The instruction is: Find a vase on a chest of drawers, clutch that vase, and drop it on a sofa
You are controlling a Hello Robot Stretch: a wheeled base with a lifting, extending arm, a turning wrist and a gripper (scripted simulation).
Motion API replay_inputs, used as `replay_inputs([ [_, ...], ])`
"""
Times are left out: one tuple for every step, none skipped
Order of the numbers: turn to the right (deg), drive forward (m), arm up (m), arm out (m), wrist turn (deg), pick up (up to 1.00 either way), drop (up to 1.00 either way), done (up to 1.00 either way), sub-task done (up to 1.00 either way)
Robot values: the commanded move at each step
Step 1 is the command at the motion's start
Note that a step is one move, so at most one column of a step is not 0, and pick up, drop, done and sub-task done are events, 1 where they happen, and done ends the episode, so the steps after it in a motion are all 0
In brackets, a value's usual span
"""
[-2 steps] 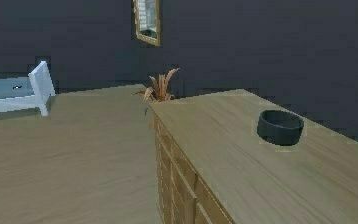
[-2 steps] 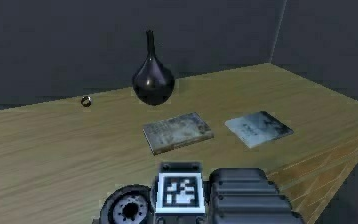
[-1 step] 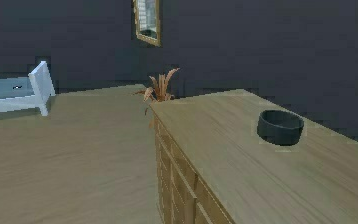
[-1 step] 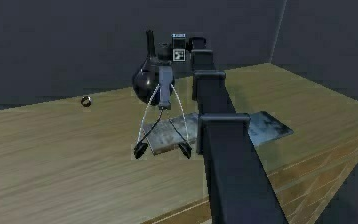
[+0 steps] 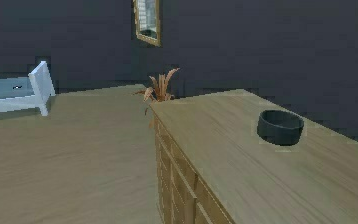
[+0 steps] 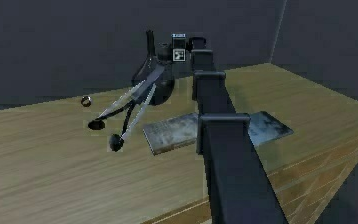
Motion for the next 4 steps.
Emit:
replay_inputs([
  [0.0, 0.0, 0.0, 0.0, 45.0, 0.0, 0.0, 0.0, 0.0],
  [0.0, 0.0, 0.0, 0.0, 45.0, 0.0, 0.0, 0.0, 0.0],
  [0.0, 0.0, 0.0, 0.0, 24.0, 0.0, 0.0, 0.0, 0.0],
  [0.0, 0.0, 0.0, 0.0, 0.0, 1.0, 0.0, 0.0, 0.0],
])
